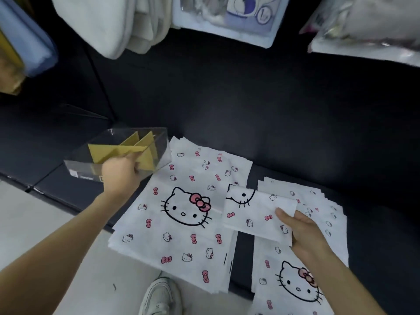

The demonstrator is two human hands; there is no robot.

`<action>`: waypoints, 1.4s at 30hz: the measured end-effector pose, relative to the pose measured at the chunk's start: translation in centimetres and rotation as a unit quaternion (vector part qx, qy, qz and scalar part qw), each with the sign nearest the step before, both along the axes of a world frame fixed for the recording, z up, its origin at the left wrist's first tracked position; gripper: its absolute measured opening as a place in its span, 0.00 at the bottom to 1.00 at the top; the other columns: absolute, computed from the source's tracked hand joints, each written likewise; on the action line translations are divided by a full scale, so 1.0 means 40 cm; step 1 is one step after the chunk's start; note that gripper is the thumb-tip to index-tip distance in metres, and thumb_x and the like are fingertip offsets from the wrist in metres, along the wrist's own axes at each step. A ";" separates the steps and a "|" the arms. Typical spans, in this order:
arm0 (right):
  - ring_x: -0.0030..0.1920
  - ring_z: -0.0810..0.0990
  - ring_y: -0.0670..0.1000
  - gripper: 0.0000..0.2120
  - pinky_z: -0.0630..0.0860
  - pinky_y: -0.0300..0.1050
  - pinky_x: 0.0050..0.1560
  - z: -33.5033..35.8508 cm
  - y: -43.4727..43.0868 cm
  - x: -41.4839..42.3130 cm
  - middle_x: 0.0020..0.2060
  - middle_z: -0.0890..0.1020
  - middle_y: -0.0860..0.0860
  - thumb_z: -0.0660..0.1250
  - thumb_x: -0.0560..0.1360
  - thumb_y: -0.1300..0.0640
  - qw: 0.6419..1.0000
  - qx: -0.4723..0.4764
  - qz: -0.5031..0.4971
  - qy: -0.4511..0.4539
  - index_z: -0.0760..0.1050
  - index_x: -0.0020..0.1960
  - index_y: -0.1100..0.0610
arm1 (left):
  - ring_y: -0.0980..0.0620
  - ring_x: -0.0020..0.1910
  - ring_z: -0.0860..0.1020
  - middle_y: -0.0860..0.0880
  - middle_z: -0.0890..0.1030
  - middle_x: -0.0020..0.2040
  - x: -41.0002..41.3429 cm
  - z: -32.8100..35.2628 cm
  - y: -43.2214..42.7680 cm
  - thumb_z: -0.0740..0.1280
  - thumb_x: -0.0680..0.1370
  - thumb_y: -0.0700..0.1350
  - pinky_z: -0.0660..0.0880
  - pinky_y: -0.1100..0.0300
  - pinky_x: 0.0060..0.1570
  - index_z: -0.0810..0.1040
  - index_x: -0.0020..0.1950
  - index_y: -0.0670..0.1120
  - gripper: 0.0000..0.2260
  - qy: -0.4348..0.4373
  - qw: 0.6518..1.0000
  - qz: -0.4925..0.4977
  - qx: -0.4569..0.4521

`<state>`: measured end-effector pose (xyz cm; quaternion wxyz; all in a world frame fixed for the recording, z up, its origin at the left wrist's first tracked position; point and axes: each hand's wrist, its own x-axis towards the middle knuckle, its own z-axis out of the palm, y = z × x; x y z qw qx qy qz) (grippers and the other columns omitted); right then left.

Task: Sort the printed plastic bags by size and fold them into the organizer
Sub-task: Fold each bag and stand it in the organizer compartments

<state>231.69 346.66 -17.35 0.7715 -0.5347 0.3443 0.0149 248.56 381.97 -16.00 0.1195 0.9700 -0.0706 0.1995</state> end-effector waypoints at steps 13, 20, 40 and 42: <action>0.40 0.85 0.53 0.08 0.81 0.44 0.33 0.056 -0.277 -0.421 0.45 0.85 0.57 0.69 0.73 0.65 0.991 0.006 -0.134 -0.011 0.79 0.52 0.62 | 0.47 0.23 0.75 0.46 0.77 0.27 -0.405 0.099 -0.439 0.54 0.65 0.39 0.68 0.62 0.23 0.84 0.45 0.41 0.19 -0.133 0.960 -0.222 -0.104; 0.44 0.84 0.54 0.09 0.82 0.43 0.36 0.038 -0.423 -0.556 0.47 0.85 0.56 0.68 0.74 0.64 0.979 0.012 -0.204 -0.016 0.79 0.54 0.62 | 0.48 0.22 0.70 0.47 0.76 0.26 -0.522 0.081 -0.728 0.60 0.55 0.29 0.62 0.64 0.24 0.84 0.39 0.45 0.20 -0.145 0.934 -0.319 -0.063; 0.39 0.85 0.56 0.07 0.81 0.46 0.34 0.017 -0.577 -0.623 0.43 0.85 0.59 0.69 0.73 0.65 0.993 -0.007 -0.109 0.031 0.80 0.50 0.64 | 0.43 0.42 0.79 0.45 0.82 0.42 -0.654 -0.112 -0.975 0.60 0.81 0.45 0.68 0.59 0.37 0.76 0.61 0.45 0.11 0.238 0.913 -0.330 -0.032; 0.40 0.85 0.56 0.10 0.81 0.46 0.36 0.031 -0.567 -0.589 0.43 0.85 0.60 0.70 0.72 0.65 0.998 -0.026 -0.023 0.043 0.79 0.53 0.65 | 0.49 0.45 0.78 0.49 0.80 0.43 -0.635 -0.065 -0.958 0.59 0.82 0.50 0.67 0.61 0.43 0.78 0.59 0.46 0.13 0.308 0.888 -0.290 -0.183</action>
